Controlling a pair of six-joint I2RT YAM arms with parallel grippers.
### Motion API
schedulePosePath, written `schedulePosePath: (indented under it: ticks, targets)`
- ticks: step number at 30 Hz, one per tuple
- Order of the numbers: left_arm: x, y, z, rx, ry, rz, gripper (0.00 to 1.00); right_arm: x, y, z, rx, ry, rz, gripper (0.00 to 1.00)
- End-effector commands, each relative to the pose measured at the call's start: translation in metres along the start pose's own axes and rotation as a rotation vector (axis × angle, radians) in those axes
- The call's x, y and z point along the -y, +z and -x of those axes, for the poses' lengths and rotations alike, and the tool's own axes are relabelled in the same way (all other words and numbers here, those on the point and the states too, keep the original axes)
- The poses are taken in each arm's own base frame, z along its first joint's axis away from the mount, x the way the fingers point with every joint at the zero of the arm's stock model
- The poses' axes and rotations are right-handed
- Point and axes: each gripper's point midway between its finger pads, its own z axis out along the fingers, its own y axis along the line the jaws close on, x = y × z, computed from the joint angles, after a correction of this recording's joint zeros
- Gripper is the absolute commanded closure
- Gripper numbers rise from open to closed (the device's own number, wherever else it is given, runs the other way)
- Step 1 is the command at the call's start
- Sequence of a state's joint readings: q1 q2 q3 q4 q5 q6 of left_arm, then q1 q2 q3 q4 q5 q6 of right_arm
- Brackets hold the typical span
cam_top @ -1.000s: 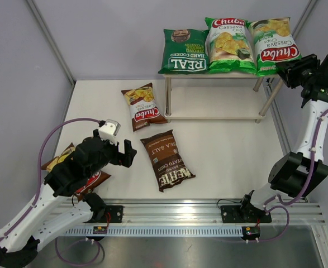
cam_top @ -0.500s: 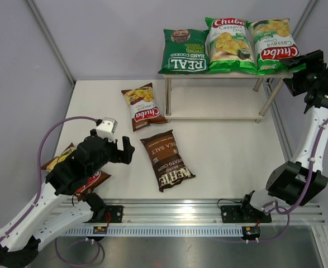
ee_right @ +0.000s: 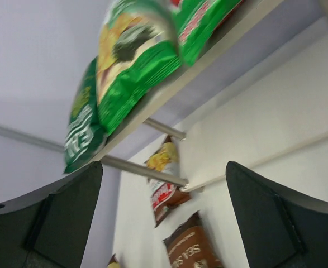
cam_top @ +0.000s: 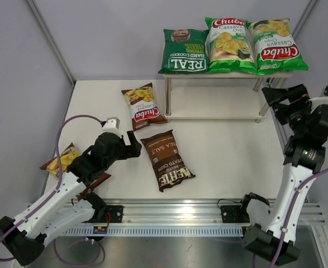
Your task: Place and organize the chips bags onto the shelf
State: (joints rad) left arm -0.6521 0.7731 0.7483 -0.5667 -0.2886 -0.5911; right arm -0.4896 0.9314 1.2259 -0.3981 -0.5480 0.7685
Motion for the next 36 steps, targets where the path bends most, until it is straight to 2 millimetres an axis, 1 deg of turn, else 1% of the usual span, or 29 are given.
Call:
schedulePosePath:
  ticks: [1,2,3,4,5,6,7,8,9,10,11,12,13,14,15,16,17,18,19,20,21,23,25,26,28,30,33,34,36]
  targets:
    - [0.034,0.021,0.002,0.042,-0.121,-0.176,0.01,-0.001,0.002,-0.047,-0.096,0.109,0.137,0.0]
    - [0.034,0.026,-0.002,0.035,-0.139,-0.188,0.01,-0.011,-0.003,-0.054,-0.11,0.093,0.198,0.01]
    - [0.036,0.033,-0.012,0.018,-0.173,-0.214,0.01,-0.009,-0.002,-0.061,-0.124,0.094,0.204,0.01]
    - [0.036,0.041,-0.018,-0.002,-0.187,-0.221,0.01,-0.013,-0.001,-0.08,-0.175,0.045,0.239,0.01]
    - [0.037,0.045,-0.022,-0.019,-0.208,-0.243,0.01,-0.01,-0.001,-0.088,-0.189,0.03,0.208,0.0]
    - [0.041,0.051,-0.017,0.013,-0.241,-0.273,0.01,-0.017,-0.004,-0.092,-0.205,0.008,0.211,0.01]
    - [0.04,0.057,-0.032,-0.02,-0.246,-0.296,0.01,-0.022,-0.006,-0.104,-0.243,-0.022,0.23,0.01]
    - [0.039,0.065,-0.041,-0.047,-0.258,-0.304,0.01,-0.029,-0.014,-0.109,-0.25,-0.037,0.257,0.01]
    - [0.045,0.07,-0.037,-0.022,-0.29,-0.335,0.01,-0.024,-0.016,-0.118,-0.262,-0.031,0.255,0.01]
    - [0.04,0.076,-0.05,-0.039,-0.302,-0.34,0.01,-0.029,-0.02,-0.127,-0.278,-0.001,0.279,0.0]
    - [0.047,0.081,-0.048,-0.025,-0.326,-0.387,0.01,-0.038,-0.028,-0.125,-0.253,0.0,0.33,0.0]
    - [0.048,0.085,-0.05,-0.017,-0.337,-0.402,0.01,-0.032,-0.029,-0.136,-0.283,0.031,0.338,0.01]
    - [0.044,0.088,-0.059,-0.019,-0.343,-0.408,0.01,-0.039,-0.038,-0.148,-0.355,0.068,0.393,0.01]
    - [0.042,0.095,-0.068,-0.044,-0.358,-0.406,0.01,-0.046,-0.041,-0.15,-0.37,0.068,0.447,0.0]
    - [0.049,0.096,-0.059,0.002,-0.362,-0.455,0.01,-0.046,-0.043,-0.156,-0.395,0.081,0.472,0.0]
    - [0.048,0.099,-0.063,0.0,-0.363,-0.463,0.01,-0.049,-0.046,-0.16,-0.427,0.088,0.501,0.01]
    - [0.052,0.1,-0.058,0.021,-0.373,-0.489,0.01,-0.051,-0.049,-0.164,-0.443,0.082,0.51,0.0]
    - [0.048,0.108,-0.068,-0.007,-0.383,-0.473,0.01,-0.054,-0.051,-0.164,-0.442,0.066,0.519,0.01]
    - [0.049,0.11,-0.069,-0.008,-0.392,-0.482,0.01,-0.056,-0.053,-0.163,-0.432,0.04,0.529,0.01]
    - [0.055,0.109,-0.063,0.01,-0.408,-0.523,0.01,-0.059,-0.055,-0.167,-0.448,0.036,0.538,0.01]
    - [0.052,0.116,-0.074,-0.022,-0.42,-0.51,0.01,-0.065,-0.058,-0.164,-0.443,0.021,0.551,0.0]
    - [0.056,0.119,-0.074,-0.019,-0.453,-0.541,0.01,-0.068,-0.059,-0.164,-0.45,0.015,0.558,0.0]
    - [0.051,0.13,-0.089,-0.061,-0.484,-0.515,0.01,-0.071,-0.06,-0.166,-0.465,0.017,0.567,0.01]
    - [0.054,0.131,-0.085,-0.047,-0.51,-0.53,0.01,-0.072,-0.06,-0.166,-0.468,0.018,0.57,0.01]
    - [0.047,0.136,-0.097,-0.068,-0.533,-0.507,0.05,-0.071,-0.06,-0.168,-0.474,0.019,0.568,0.02]
    - [0.046,0.14,-0.098,-0.066,-0.546,-0.503,0.1,-0.069,-0.06,-0.172,-0.482,0.018,0.567,0.02]
    - [0.049,0.142,-0.098,-0.054,-0.559,-0.53,0.39,-0.064,-0.059,-0.176,-0.482,0.019,0.556,0.03]
    - [0.049,0.14,-0.098,-0.051,-0.562,-0.538,0.56,-0.06,-0.059,-0.18,-0.499,0.03,0.533,0.04]
    - [0.05,0.139,-0.095,-0.043,-0.565,-0.542,0.57,-0.058,-0.06,-0.181,-0.504,0.028,0.528,0.04]
